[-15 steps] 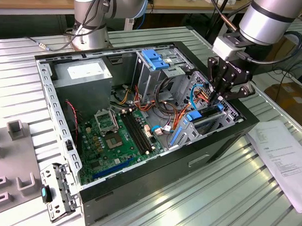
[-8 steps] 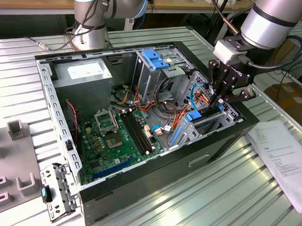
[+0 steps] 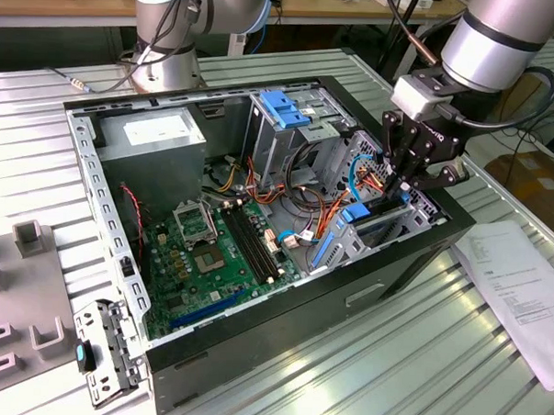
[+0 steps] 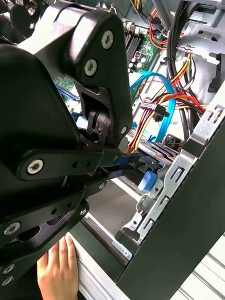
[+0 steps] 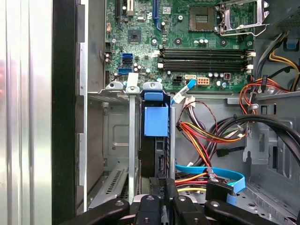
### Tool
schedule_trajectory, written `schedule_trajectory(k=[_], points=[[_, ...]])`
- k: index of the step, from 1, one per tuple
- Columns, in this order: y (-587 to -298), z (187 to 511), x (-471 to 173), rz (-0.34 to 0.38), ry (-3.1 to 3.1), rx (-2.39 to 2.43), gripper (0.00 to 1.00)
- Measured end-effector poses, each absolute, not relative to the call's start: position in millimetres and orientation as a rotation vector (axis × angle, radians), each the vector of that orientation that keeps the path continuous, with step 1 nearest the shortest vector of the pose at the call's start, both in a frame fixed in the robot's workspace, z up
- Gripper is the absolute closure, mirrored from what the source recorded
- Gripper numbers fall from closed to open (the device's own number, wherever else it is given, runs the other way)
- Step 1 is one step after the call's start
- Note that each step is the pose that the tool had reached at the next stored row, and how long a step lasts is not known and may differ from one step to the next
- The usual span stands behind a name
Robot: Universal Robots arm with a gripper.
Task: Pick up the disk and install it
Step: 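Insert the first disk wire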
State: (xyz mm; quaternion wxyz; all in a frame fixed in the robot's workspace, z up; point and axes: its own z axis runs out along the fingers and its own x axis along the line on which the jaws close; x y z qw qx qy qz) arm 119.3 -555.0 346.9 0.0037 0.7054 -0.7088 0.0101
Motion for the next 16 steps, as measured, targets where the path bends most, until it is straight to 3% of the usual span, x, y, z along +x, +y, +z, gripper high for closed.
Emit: schedule_trajectory(k=[16], points=[[-553.3,349.1,118.9,0.031,-2.228,2.205,0.84]])
